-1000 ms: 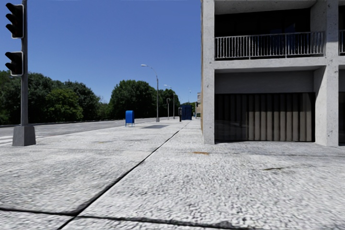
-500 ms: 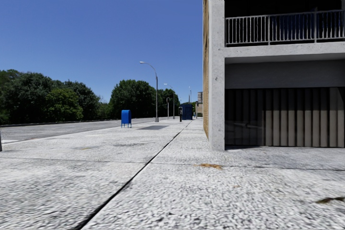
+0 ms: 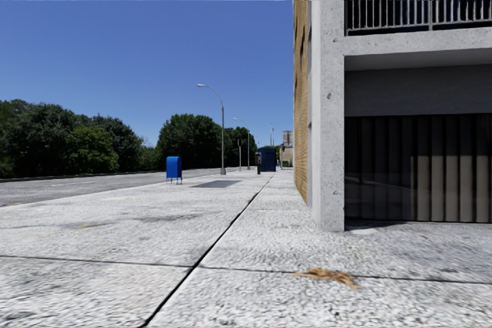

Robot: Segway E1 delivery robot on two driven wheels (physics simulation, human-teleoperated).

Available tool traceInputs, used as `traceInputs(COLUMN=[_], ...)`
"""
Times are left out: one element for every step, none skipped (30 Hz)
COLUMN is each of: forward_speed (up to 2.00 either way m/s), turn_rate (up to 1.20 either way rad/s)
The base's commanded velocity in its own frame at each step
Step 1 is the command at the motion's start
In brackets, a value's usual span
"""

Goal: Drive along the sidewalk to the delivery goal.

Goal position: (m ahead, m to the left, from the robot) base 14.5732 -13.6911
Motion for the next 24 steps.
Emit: traceInputs(forward_speed=[2.0,2.0,2.0,2.0,2.0,2.0,2.0,2.0,2.0,2.0,2.0,2.0,2.0,2.0,2.0,2.0,2.0,2.0,2.0,2.0,2.0,2.0,2.0,2.0], turn_rate=[0.0,0.0,0.0,0.0,0.0,0.0,0.0,0.0,0.0,0.0,0.0,0.0,0.0,0.0,0.0,0.0,0.0,0.0,0.0,0.0,0.0,0.0,0.0,0.0])
